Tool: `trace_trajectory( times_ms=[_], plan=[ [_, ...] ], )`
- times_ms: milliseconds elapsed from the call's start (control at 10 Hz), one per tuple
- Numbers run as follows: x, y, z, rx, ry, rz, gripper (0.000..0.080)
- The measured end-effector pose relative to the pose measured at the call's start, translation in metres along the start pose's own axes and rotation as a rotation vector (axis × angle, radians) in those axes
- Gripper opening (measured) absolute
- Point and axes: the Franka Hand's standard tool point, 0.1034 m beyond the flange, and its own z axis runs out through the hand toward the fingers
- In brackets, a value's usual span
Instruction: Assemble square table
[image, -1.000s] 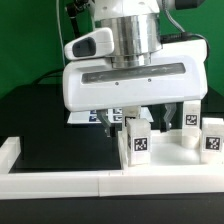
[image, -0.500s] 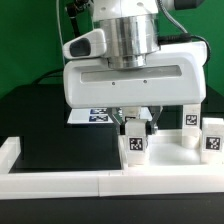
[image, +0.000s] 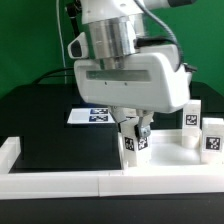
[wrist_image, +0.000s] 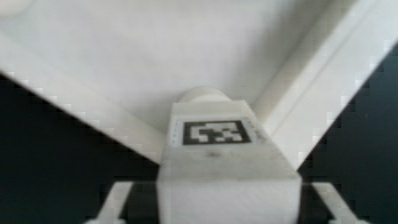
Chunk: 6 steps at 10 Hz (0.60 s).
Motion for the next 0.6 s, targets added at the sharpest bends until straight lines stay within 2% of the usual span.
trace_trajectory(
  times_ms=[300, 500, 600],
  plan=[
    [-0.0050, -0.0016, 0.0024, 0.033, -0.042, 0.427, 0.0290],
    [-0.0045, -0.0016, 0.0026, 0.043, -0.052, 0.525, 0.0290],
    [-0.0056, -0.0020, 0.0032, 0.041, -0.054, 0.586, 0.0387]
  ],
)
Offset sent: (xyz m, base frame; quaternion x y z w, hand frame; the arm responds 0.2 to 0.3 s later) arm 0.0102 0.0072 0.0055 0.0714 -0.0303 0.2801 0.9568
